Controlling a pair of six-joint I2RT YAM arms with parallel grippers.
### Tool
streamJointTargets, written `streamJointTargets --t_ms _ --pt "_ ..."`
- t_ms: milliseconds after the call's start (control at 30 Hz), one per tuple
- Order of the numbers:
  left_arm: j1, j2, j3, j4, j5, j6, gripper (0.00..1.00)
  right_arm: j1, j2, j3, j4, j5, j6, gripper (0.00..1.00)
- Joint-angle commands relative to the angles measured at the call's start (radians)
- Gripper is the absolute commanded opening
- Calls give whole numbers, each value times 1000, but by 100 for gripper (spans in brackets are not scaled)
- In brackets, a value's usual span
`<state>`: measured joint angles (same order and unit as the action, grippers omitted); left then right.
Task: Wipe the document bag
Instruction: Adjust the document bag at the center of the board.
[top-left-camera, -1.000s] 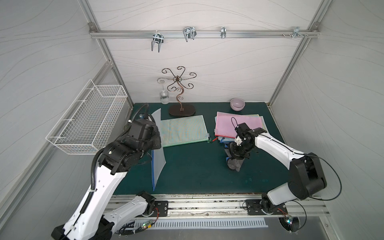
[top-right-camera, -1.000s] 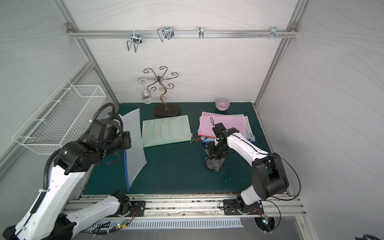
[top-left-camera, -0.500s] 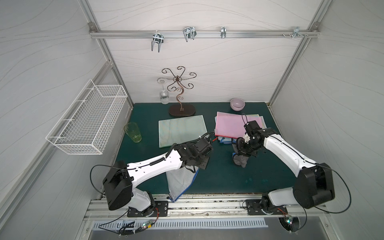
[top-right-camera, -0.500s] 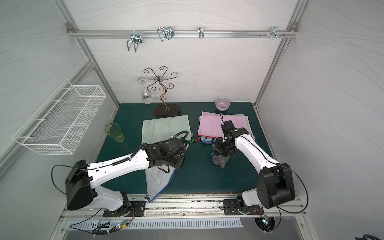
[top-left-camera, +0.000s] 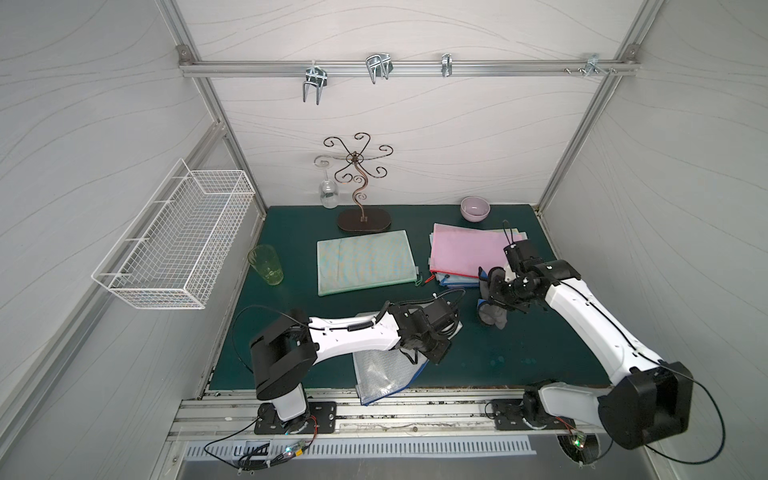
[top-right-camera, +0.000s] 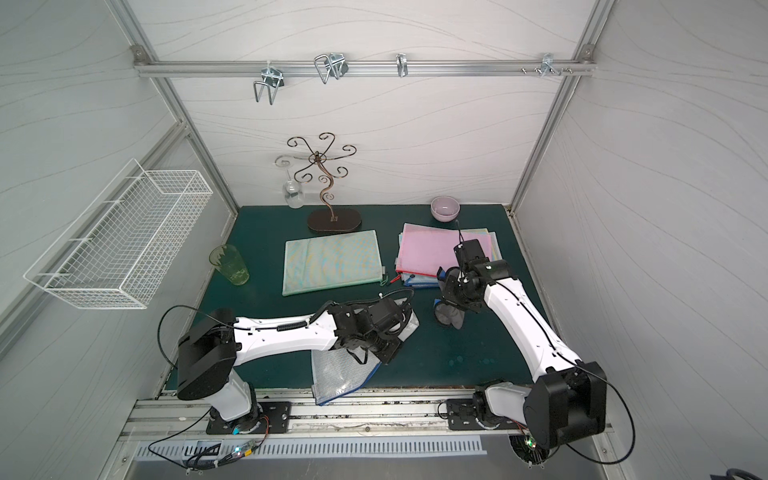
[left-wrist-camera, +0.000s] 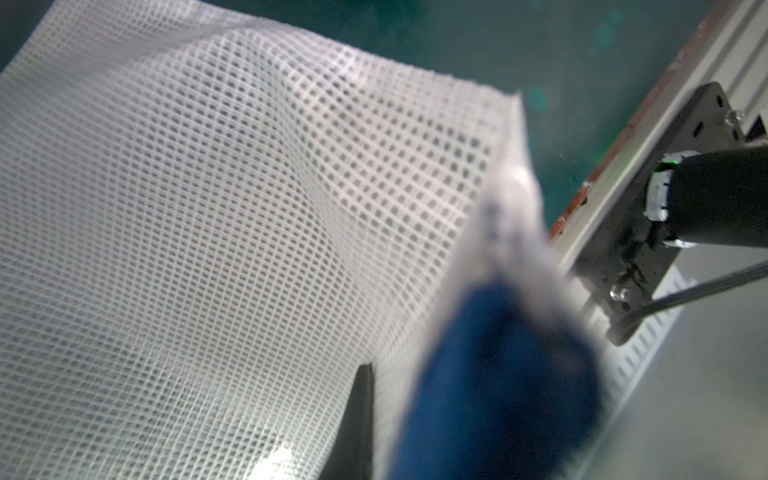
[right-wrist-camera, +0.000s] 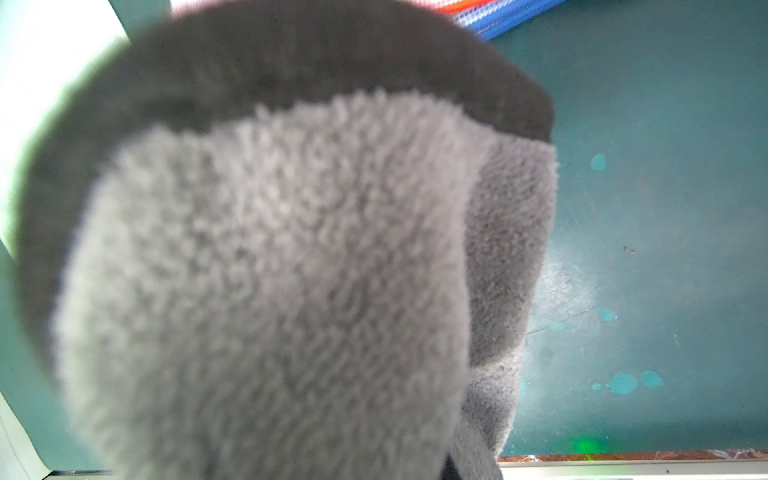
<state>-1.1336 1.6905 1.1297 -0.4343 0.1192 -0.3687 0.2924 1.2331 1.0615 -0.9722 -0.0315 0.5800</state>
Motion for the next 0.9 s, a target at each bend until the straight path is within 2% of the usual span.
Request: streamJointTargets --t_ms 0,167,367,567,700,767,833,867 --pt "-3 6 46 45 22 40 0 -6 -32 24 -31 28 14 0" --pt "-5 33 52 70 27 50 0 -6 -62 13 -12 22 12 0" --pt "-5 59 49 76 22 60 28 -6 -77 4 -18 10 13 0" --pt "-5 26 35 80 0 51 39 -6 -99 8 -18 20 10 0" --pt "-1 -42 6 59 -73 -5 40 2 -94 20 -3 0 -5 0" --pt "28 -85 -21 27 -98 -73 38 28 -71 38 0 -8 -22 0" --pt "72 -138 -73 15 -98 -145 31 75 -37 63 8 -20 -43 0" --pt "96 -167 -108 13 -95 -182 23 107 -11 80 12 -22 -54 0"
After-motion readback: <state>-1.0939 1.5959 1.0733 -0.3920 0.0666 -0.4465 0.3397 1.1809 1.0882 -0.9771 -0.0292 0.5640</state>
